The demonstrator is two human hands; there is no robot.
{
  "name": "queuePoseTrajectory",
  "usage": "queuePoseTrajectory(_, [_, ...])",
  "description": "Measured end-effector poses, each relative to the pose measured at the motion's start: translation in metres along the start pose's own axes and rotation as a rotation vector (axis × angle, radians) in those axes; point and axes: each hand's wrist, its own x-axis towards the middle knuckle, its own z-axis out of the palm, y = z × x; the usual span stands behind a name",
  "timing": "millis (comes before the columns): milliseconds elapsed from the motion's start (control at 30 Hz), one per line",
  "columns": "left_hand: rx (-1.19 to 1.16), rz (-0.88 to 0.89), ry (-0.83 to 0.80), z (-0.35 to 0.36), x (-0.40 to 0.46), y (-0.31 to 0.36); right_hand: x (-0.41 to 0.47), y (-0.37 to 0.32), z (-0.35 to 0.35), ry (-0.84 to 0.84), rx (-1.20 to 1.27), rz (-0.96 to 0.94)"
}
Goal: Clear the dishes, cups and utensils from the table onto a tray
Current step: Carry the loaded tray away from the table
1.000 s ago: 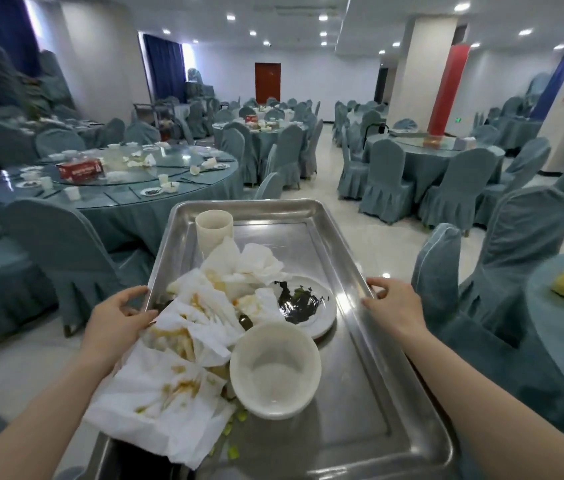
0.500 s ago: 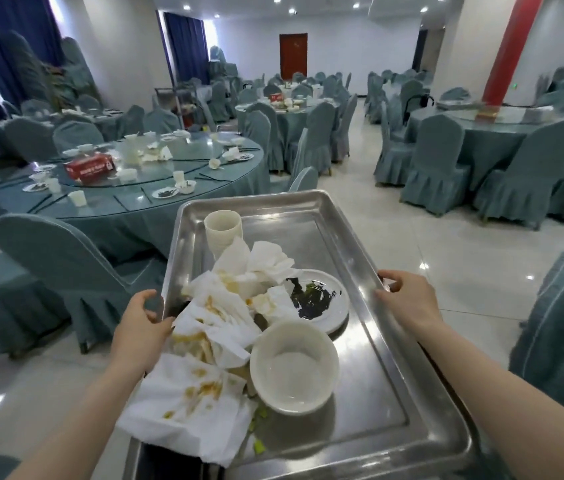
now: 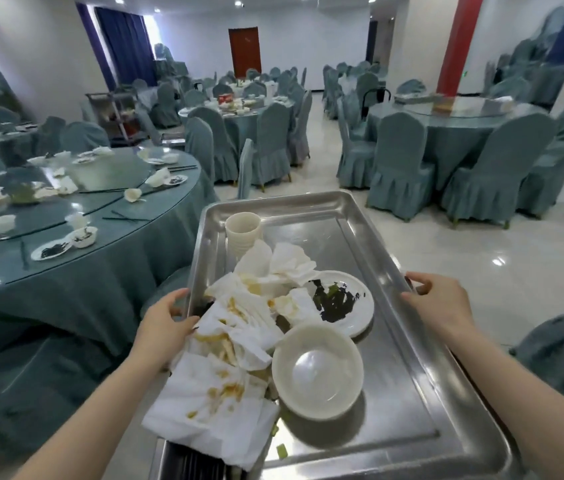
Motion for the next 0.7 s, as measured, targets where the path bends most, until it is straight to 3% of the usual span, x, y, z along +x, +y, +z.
queuePoseTrajectory(700, [-0.105, 0.003, -0.200, 0.333, 0.592, 0.226, 0.623, 0.041, 0.054, 0.142, -0.148, 0.054])
